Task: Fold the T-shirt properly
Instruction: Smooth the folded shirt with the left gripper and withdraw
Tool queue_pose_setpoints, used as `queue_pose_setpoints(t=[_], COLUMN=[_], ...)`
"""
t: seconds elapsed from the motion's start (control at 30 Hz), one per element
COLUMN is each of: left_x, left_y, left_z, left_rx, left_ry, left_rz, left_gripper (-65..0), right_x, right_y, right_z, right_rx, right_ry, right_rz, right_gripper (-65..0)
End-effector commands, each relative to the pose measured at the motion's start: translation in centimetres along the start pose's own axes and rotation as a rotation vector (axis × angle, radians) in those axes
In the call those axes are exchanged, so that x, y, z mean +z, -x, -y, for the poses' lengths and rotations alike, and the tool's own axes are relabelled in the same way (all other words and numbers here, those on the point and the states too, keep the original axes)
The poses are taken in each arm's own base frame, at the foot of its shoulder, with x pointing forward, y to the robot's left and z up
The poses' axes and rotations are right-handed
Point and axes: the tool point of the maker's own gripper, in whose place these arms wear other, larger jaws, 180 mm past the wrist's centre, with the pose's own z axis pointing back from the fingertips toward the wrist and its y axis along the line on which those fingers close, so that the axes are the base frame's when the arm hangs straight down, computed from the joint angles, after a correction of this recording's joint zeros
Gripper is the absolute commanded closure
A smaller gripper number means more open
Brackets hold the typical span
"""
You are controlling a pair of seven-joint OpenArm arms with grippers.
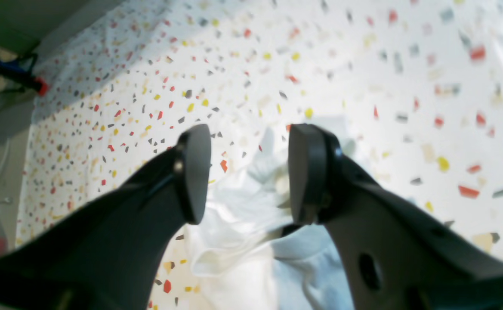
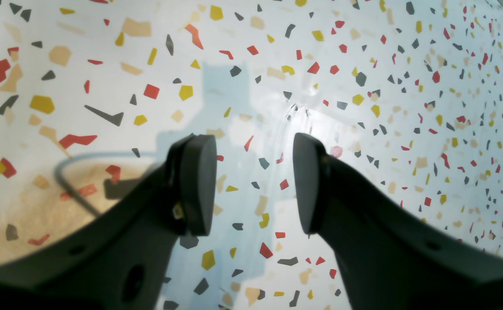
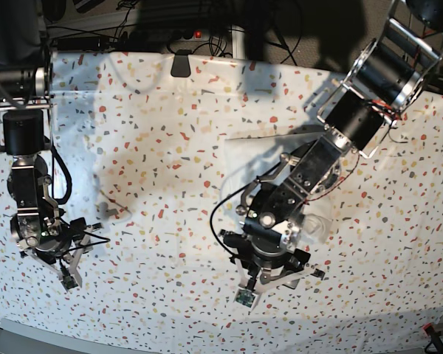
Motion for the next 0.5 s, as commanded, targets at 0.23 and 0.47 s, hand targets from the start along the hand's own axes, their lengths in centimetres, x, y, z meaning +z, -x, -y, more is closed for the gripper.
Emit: queue_pose_setpoints(t=[0.23,0.47], left_x=[-1.6,-5.6], left_y=[-0.2,5.6], left_z=[2.1,0.2], left_rx=[0.150,0.427], left_ry=[0.179,0.185], left_rz=[0.134,0.106], left_gripper=[-28.3,-28.3], right_x=[0.7,0.7], right_y=[-2.1,-1.4], right_z=[1.3,1.0], right_rx=[-0.047,-0.065], right_ry=[0.007,-0.009], right_rz=[0.043,0.009], right_gripper=[-28.6,-28.6])
